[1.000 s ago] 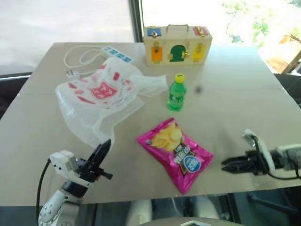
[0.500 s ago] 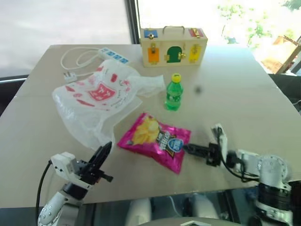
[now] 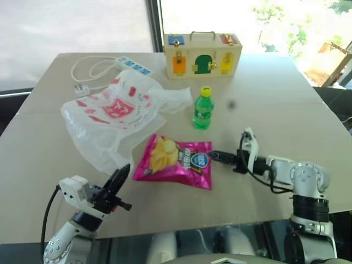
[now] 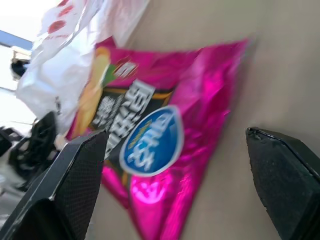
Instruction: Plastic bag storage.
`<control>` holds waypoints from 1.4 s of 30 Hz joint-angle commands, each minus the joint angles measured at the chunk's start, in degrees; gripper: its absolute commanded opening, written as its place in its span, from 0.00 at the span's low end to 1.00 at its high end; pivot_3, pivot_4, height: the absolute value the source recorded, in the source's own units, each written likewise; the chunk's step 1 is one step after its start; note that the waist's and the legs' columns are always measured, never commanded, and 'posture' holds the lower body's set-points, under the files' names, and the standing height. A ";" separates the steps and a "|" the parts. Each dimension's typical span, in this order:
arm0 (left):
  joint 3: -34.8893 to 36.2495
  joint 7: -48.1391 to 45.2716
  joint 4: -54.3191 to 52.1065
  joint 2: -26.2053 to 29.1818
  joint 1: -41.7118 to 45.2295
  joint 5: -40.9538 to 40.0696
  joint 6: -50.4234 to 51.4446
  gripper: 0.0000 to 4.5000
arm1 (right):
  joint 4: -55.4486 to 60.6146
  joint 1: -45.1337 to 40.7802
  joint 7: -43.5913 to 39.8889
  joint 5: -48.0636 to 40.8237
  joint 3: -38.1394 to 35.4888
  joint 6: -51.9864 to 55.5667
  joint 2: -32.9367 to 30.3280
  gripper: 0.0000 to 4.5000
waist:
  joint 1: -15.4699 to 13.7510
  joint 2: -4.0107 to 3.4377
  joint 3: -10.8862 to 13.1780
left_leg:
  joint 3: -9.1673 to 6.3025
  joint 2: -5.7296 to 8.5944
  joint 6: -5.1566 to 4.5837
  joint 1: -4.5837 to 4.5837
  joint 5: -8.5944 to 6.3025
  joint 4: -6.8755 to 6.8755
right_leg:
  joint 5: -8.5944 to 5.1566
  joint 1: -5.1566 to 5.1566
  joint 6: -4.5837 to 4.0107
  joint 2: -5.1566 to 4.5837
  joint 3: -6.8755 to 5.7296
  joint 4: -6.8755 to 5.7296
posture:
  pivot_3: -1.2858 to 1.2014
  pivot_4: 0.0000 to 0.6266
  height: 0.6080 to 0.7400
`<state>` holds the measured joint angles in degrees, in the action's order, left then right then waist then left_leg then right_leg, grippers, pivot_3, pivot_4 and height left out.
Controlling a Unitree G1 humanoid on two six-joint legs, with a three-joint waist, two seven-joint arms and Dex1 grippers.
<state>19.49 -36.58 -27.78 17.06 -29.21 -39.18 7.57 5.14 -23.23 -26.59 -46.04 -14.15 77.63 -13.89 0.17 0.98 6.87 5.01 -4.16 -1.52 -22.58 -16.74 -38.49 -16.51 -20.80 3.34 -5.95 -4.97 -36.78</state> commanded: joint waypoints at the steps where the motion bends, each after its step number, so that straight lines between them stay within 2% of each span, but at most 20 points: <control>1: -0.74 0.28 -1.13 -0.18 0.12 0.70 -0.70 0.00 | -2.69 -0.50 -0.03 3.30 2.09 -3.74 -2.01 0.99 | 0.00 0.03 -0.02 | 0.00 0.00 0.00 0.00 0.00 0.01 | 0.00 0.00 0.00 0.00 0.00 0.01 | 0.52 0.24 1.00; 10: -2.05 1.72 -1.73 -0.33 1.44 1.37 -0.47 0.00 | -5.97 -3.59 -2.40 1.21 10.94 -2.40 6.96 0.99 | 1.86 0.03 -0.05 | 0.08 -0.15 0.01 0.14 0.00 0.15 | 0.00 -0.02 0.00 0.17 0.16 0.00 | 0.52 0.24 1.00; 19: -3.59 3.82 -3.34 -0.56 1.38 2.17 0.38 0.00 | -5.68 -5.88 -7.13 -2.84 14.25 2.18 10.13 0.99 | 1.90 0.03 -0.05 | 0.21 -0.07 0.22 -0.27 0.12 0.18 | 0.00 -0.44 0.00 0.08 0.30 0.03 | 0.52 0.24 1.00; 23: -4.69 4.51 -3.65 -0.46 1.33 2.57 0.46 0.00 | -4.98 -5.62 -7.92 -2.08 17.80 1.83 10.84 0.99 | 1.82 0.00 -0.02 | 0.26 -0.07 0.22 -0.31 0.12 0.20 | 0.00 -0.51 0.00 0.07 0.33 0.03 | 0.52 0.24 1.00; 29: -5.55 4.66 -3.59 -0.26 1.55 2.75 0.64 0.00 | -8.30 -7.93 -6.28 0.85 19.54 -1.82 13.93 0.99 | 1.77 -0.04 0.00 | 0.29 -0.07 0.22 -0.31 0.12 0.20 | 0.00 -0.54 0.00 0.08 0.34 0.02 | 0.52 0.24 1.00; 36: -5.86 4.86 -3.63 0.02 2.13 2.69 0.88 0.00 | -8.46 -8.48 -7.13 2.20 21.51 -2.94 14.72 0.99 | 1.72 -0.04 0.00 | 0.33 -0.07 0.24 -0.33 0.13 0.21 | 0.00 -0.56 0.00 0.07 0.36 0.02 | 0.52 0.24 1.00; 39: -5.86 4.82 -3.72 0.06 1.99 2.66 0.84 0.00 | -8.02 -8.17 -7.36 1.98 20.98 -2.83 14.58 0.82 | 1.74 -0.05 0.00 | 0.33 -0.07 0.24 -0.33 0.13 0.21 | 0.00 -0.56 0.00 0.07 0.36 0.02 | 0.52 0.24 1.00; 42: -5.93 4.78 -3.76 0.13 1.94 2.65 0.86 0.00 | -7.48 -8.01 -7.49 1.89 20.80 -2.97 14.31 0.51 | 1.74 -0.05 0.00 | 0.33 -0.07 0.24 -0.33 0.12 0.21 | 0.00 -0.56 0.00 0.07 0.36 0.03 | 0.52 0.24 1.00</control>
<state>13.50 -31.50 -28.75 16.67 -27.09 -36.22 8.64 -3.80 -30.75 -33.22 -43.14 6.99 74.91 0.25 1.91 0.93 6.87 5.35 -4.23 -1.29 -22.91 -16.62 -38.28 -16.51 -21.37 3.34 -5.87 -4.60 -36.76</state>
